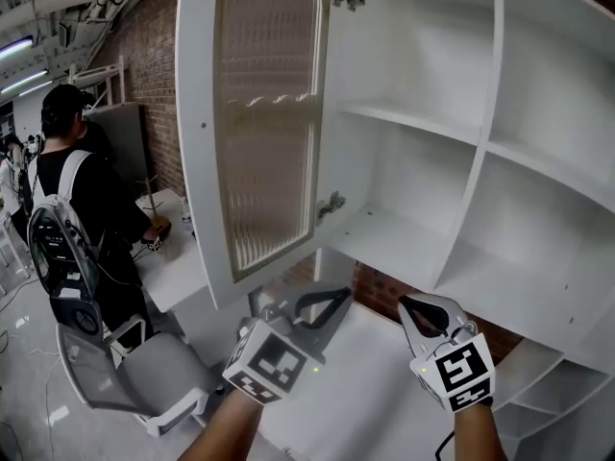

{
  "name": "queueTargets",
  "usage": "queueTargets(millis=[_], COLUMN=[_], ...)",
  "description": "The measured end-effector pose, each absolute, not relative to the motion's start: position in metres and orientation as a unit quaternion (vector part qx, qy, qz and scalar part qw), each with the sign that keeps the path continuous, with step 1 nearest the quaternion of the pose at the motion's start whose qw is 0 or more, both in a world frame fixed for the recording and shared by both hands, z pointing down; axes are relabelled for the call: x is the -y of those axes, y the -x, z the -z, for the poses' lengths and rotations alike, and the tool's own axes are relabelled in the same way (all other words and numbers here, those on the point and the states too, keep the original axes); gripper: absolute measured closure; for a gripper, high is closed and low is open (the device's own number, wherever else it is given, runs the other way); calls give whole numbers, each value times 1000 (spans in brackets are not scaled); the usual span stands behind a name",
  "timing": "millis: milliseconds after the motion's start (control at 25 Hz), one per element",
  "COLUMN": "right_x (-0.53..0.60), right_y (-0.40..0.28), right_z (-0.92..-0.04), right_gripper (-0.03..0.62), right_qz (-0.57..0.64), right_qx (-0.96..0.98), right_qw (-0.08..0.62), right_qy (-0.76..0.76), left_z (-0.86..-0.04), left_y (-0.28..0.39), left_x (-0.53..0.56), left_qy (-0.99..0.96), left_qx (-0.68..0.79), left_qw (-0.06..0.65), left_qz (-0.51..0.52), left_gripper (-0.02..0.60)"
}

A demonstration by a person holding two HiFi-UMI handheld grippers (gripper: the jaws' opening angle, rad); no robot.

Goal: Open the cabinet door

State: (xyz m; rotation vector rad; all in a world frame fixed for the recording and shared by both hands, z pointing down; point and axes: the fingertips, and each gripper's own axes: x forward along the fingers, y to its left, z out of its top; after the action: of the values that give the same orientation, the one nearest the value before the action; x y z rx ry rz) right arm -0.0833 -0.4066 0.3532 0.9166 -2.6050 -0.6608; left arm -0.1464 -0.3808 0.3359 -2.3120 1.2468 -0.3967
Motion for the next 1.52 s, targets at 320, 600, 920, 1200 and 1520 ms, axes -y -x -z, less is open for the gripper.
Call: queueTargets(millis=[320, 600, 920, 1200, 1520], right_x=[418, 406, 399, 394, 388], right_y=[61, 57, 53, 48, 43], right_z=[-336, -335, -336, -337, -338], right_gripper=[586, 588, 588, 588, 588], right_qz=[218, 215, 210, 208, 206], right_qx=[906, 910, 912, 913, 913], right_qw=[135, 147, 150, 150, 149], right_qy=[-336, -323, -319, -319, -318], left_z=[-327, -325, -326, -328, -328], left_y=[139, 136, 131, 126, 124], left_x=[388, 380, 374, 367, 360], left_qy=[846, 842, 840, 840, 839], left_qx=[-449, -458, -460, -460, -463], left_qw=[247, 243, 242, 242, 242], left_qz=[146, 151, 153, 154, 156], left_gripper=[580, 580, 580, 580, 580])
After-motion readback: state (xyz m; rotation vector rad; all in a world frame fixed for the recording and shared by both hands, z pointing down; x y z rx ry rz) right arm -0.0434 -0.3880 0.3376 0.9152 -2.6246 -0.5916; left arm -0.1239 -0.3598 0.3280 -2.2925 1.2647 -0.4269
